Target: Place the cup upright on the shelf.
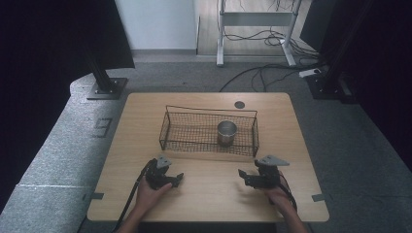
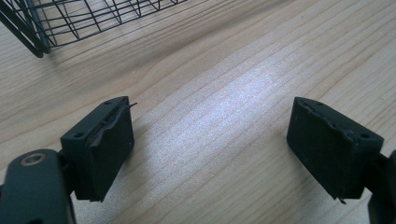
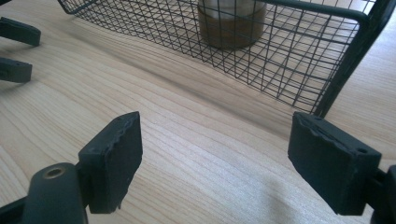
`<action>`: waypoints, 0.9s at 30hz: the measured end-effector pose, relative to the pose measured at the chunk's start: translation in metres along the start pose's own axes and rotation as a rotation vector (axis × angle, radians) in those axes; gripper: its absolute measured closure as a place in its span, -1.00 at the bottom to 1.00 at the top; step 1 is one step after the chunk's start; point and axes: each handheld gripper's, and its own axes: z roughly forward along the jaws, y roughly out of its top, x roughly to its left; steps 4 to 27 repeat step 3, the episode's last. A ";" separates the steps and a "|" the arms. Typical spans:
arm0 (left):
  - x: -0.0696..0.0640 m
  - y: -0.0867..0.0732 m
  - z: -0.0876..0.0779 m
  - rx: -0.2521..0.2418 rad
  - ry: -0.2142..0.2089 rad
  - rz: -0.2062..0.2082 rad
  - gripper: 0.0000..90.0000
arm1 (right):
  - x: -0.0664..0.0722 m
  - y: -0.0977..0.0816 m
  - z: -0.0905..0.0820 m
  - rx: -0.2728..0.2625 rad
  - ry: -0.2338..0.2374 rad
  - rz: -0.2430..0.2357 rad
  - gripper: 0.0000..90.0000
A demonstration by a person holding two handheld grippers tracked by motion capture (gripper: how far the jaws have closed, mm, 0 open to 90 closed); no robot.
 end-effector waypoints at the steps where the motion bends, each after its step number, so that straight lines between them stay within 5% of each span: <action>1: 0.000 0.000 0.000 0.000 0.000 0.000 -0.67 | 0.000 0.000 0.000 0.000 -0.002 0.001 -0.61; 27: 0.000 0.000 0.000 0.000 -0.001 0.000 -0.67 | -0.001 -0.002 0.000 0.003 -0.004 0.002 -0.61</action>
